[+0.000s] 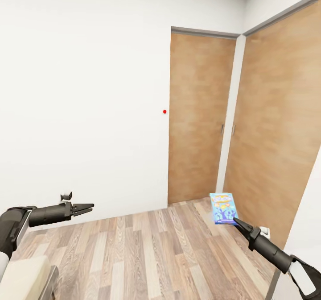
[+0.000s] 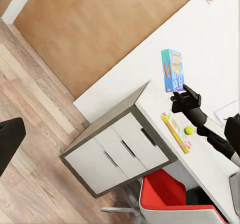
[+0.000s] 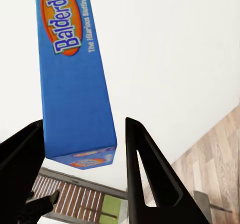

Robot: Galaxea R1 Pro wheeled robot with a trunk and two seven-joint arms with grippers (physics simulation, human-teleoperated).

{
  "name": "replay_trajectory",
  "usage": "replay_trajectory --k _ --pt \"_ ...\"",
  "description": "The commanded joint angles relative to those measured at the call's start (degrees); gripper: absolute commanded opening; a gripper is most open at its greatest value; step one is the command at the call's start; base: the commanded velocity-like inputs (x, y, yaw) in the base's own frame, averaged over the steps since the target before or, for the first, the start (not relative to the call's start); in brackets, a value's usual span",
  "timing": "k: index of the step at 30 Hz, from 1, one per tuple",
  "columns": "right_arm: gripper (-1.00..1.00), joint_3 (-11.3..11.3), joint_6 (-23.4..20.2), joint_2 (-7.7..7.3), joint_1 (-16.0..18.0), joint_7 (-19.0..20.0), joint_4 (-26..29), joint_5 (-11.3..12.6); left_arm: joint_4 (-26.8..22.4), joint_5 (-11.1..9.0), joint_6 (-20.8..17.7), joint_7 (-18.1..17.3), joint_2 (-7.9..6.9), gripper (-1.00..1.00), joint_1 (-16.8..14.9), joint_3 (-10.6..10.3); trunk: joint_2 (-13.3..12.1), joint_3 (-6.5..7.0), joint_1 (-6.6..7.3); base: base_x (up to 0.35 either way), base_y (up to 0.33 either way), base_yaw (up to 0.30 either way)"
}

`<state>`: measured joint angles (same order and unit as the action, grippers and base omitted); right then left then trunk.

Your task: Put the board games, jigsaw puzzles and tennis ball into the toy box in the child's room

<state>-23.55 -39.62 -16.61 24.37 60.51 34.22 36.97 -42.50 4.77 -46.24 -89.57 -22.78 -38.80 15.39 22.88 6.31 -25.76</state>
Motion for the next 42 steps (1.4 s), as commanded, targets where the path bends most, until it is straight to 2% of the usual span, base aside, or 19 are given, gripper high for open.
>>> replay_trajectory --k 1,3,6,12,18,23,28,30,32,36,42 --pt "-1.00 -0.08 -1.07 -0.49 -1.06 0.82 1.86 0.22 -0.04 0.51 -0.60 -0.43 0.02 1.00 -0.01 0.16 0.04 0.03 -0.02 0.000 0.000 -0.253" --pt "-1.00 -0.09 -2.67 -1.52 -3.71 1.75 7.06 0.24 -0.04 0.51 -0.58 -0.43 0.02 1.00 -0.01 0.16 0.04 0.14 -0.02 0.000 0.000 -0.252" --pt "-1.00 -0.10 -3.52 -2.08 -5.89 2.39 11.82 0.28 -0.04 0.51 -0.53 -0.43 0.02 1.00 0.00 0.16 0.04 0.31 -0.02 0.000 0.000 -0.251" --pt "-1.00 -0.10 -3.80 -2.51 -7.12 5.67 15.02 0.16 -0.04 0.51 -0.52 -0.43 0.02 1.00 0.00 0.16 0.04 0.64 -0.02 0.000 0.000 -0.251" --pt "-1.00 -0.17 -3.65 -5.34 -10.05 14.11 17.83 0.12 -0.04 0.51 -0.30 -0.43 0.02 1.00 -0.01 0.11 0.04 0.98 -0.02 0.000 0.000 -0.251" --pt "-1.00 -0.51 -3.63 -6.04 -12.42 19.41 21.19 0.23 -0.04 0.51 0.01 -0.43 0.02 1.00 -0.02 0.15 0.04 1.26 -0.02 0.000 0.000 -0.250" --pt "-1.00 -3.66 -3.53 -6.09 -13.62 23.02 22.33 0.28 -0.04 0.51 0.08 -0.43 0.02 1.00 -0.02 0.16 0.04 1.54 -0.02 0.000 0.000 -0.248" --pt "-1.00 -6.25 -3.38 -6.07 -15.15 25.81 22.70 0.38 -0.04 0.51 0.09 -0.43 0.02 1.00 0.00 0.16 0.04 1.65 -0.02 0.000 0.000 -0.245" --pt "-1.00 -7.53 -3.35 -6.07 -15.82 26.68 23.02 0.47 -0.04 0.51 0.09 -0.43 0.02 1.00 0.00 0.16 0.04 1.77 -0.02 0.000 0.000 -0.244" --pt "-1.00 -11.74 -3.45 -5.65 -18.61 27.99 26.82 0.82 -0.04 0.51 0.10 -0.43 0.02 1.00 -0.02 0.16 0.04 2.00 -0.02 0.000 0.000 -0.244" --pt "-1.00 -13.20 -3.74 -5.42 -20.67 28.30 30.52 1.06 -0.04 0.51 0.10 -0.43 0.02 1.00 0.00 0.16 0.04 2.34 -0.02 0.000 0.000 -0.244"
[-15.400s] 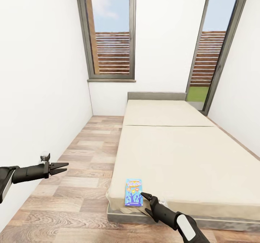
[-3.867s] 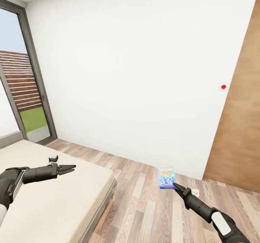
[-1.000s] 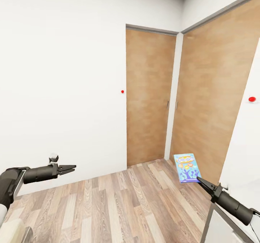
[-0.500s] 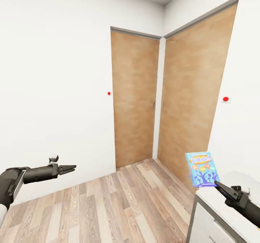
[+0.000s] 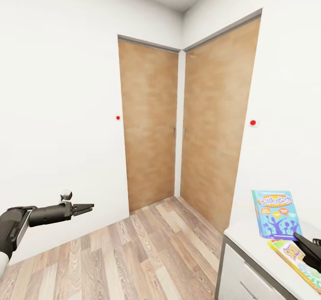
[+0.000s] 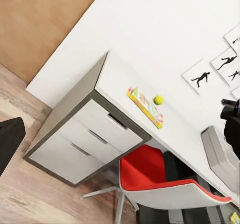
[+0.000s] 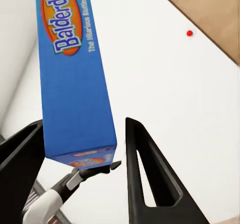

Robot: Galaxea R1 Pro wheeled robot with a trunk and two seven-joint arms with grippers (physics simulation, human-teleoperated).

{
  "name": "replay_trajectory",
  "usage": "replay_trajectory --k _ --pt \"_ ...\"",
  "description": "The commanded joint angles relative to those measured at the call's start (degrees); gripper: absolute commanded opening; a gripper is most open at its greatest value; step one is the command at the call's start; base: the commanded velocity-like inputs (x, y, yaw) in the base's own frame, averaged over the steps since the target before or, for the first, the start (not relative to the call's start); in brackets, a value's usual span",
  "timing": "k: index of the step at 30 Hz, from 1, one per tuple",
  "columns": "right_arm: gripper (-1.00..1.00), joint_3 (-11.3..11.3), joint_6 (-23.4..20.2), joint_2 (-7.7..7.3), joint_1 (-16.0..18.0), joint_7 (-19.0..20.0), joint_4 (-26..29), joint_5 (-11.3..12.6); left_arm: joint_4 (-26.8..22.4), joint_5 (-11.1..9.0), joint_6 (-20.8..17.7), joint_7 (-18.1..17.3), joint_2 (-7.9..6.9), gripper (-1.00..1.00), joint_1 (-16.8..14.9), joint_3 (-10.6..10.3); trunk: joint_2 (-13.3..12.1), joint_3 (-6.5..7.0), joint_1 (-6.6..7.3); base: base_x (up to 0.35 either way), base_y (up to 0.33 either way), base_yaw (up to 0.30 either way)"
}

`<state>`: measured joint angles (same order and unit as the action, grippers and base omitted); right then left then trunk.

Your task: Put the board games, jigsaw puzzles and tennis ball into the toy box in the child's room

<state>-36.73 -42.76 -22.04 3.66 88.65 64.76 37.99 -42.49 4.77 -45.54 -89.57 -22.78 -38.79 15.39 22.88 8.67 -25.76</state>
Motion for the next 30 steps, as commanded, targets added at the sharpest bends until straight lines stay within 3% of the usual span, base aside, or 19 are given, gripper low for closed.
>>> replay_trajectory --k 1,19,24,28,30 --pt "-1.00 -0.11 -0.62 0.01 -0.09 0.18 0.22 0.08 -0.04 0.51 -0.60 -0.43 0.02 1.00 -0.03 0.17 0.04 0.03 -0.02 0.000 0.000 -0.244" --pt "-1.00 -0.27 -0.60 -0.09 -0.39 0.22 0.96 0.00 -0.04 0.51 -0.25 -0.43 0.02 1.00 -0.02 0.08 0.04 1.06 -0.02 0.000 0.000 -0.244" --pt "-1.00 -0.18 -1.59 0.02 -0.39 -0.57 4.32 -0.59 -0.04 0.51 -0.25 -0.43 0.02 1.00 -0.02 0.01 0.04 1.33 -0.02 0.000 0.000 -0.246" --pt "-1.00 -0.35 -5.09 -0.97 0.00 -3.16 5.31 -0.69 -0.04 0.51 -0.22 -0.43 0.02 1.00 -0.03 0.01 0.04 1.48 -0.02 0.000 0.000 -0.264" --pt "-1.00 -0.62 -8.68 -2.75 0.27 -5.99 5.82 -0.74 -0.04 0.51 -0.02 -0.43 0.02 1.00 -0.03 0.05 0.04 1.55 -0.02 0.000 0.000 -0.270"
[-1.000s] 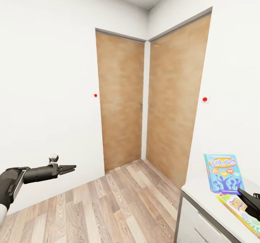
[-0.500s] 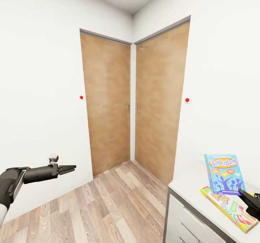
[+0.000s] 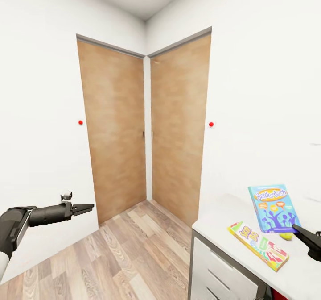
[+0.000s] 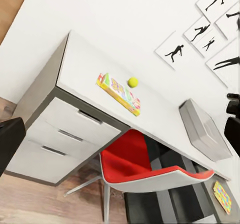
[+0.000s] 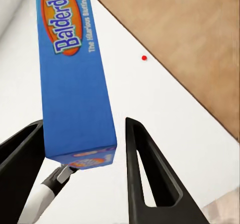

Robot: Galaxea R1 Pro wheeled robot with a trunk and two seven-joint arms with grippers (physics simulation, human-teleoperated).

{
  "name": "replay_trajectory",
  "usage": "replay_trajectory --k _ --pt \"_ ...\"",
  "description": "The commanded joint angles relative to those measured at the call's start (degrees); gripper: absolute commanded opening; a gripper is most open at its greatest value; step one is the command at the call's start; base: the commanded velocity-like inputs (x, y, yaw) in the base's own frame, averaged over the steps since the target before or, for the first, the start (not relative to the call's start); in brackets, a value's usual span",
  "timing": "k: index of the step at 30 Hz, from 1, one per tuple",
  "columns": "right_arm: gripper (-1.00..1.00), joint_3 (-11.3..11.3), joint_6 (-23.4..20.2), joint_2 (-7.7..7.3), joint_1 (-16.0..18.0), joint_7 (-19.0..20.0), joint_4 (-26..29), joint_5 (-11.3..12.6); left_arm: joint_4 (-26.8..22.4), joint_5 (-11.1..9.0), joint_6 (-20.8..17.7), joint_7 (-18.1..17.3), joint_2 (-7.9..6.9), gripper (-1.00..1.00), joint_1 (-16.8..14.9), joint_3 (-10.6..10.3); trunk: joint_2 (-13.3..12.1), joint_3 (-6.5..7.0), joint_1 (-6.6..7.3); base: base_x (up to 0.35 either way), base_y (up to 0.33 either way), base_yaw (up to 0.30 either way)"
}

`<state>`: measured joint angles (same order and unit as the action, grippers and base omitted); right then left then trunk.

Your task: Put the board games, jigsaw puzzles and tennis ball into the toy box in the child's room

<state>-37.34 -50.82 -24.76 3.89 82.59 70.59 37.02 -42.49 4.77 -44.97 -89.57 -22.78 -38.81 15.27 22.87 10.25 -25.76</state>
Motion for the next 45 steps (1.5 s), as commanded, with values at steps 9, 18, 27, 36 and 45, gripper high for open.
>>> replay_trajectory --k 9,18,27,36,45 --pt "-1.00 -0.78 -9.18 -12.68 3.42 -10.15 -0.76 1.00 -0.05 0.51 -0.06 -0.43 0.02 1.00 0.02 0.20 0.05 0.26 -0.02 0.000 0.000 -0.273" --pt "-1.00 -0.80 -9.18 -22.24 4.86 -11.61 -10.55 0.89 -0.05 0.51 0.03 -0.43 0.03 1.00 0.02 0.20 0.05 0.55 -0.02 0.000 0.000 -0.275" --pt "-1.00 -0.80 -9.18 -26.56 4.90 -13.69 -18.39 0.58 -0.05 0.51 0.05 -0.43 0.02 1.00 -0.01 0.10 0.05 0.83 -0.02 0.000 0.000 -0.275" --pt "-1.00 -0.85 -9.18 -29.34 4.90 -15.06 -22.86 0.78 -0.05 0.51 0.05 -0.43 -0.14 1.00 0.00 -0.06 0.05 1.12 -0.02 0.000 0.000 -0.275" --pt "-1.00 -0.90 -9.18 -29.56 4.90 -15.02 -25.18 1.01 -0.05 0.51 0.12 -0.43 -0.38 1.00 0.00 -0.06 0.05 1.32 -0.02 0.000 0.000 -0.223"
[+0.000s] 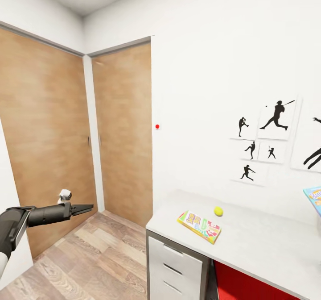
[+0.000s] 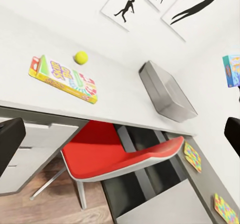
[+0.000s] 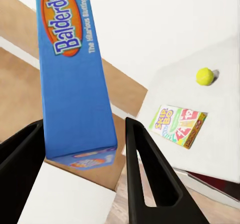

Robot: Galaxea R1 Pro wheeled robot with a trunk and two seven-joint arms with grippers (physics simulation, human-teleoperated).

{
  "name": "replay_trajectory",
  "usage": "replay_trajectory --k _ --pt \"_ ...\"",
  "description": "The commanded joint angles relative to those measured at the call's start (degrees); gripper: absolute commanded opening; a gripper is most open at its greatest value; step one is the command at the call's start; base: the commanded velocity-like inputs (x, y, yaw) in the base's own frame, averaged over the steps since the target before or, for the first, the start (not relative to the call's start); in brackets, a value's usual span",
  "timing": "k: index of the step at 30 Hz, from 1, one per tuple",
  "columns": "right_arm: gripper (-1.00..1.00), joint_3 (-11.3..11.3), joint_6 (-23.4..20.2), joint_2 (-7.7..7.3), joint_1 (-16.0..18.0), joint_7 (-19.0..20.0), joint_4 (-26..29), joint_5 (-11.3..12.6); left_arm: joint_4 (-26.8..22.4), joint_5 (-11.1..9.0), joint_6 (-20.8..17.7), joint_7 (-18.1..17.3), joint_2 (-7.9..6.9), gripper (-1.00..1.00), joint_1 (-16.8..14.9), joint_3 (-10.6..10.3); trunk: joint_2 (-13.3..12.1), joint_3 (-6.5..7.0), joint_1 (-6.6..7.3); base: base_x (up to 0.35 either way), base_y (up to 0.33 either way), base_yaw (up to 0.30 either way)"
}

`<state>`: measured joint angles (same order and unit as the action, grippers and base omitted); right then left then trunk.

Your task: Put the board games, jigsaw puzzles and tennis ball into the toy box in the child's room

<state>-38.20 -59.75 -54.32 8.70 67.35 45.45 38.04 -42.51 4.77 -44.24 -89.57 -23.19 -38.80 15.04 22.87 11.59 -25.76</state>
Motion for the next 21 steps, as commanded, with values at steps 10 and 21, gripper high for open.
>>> replay_trajectory --k 10,21 --pt "-1.00 -0.04 -0.25 0.84 0.04 0.30 0.30 -0.09 -0.03 0.51 -0.66 -0.43 -0.02 1.00 -0.03 0.17 0.05 -0.01 -0.02 0.000 0.000 -0.024" --pt "-1.00 0.01 -0.08 0.97 0.06 0.09 6.86 -0.70 -0.03 0.51 -0.64 -0.43 0.32 1.00 0.00 0.17 0.05 -0.01 -0.02 0.000 0.000 0.000"
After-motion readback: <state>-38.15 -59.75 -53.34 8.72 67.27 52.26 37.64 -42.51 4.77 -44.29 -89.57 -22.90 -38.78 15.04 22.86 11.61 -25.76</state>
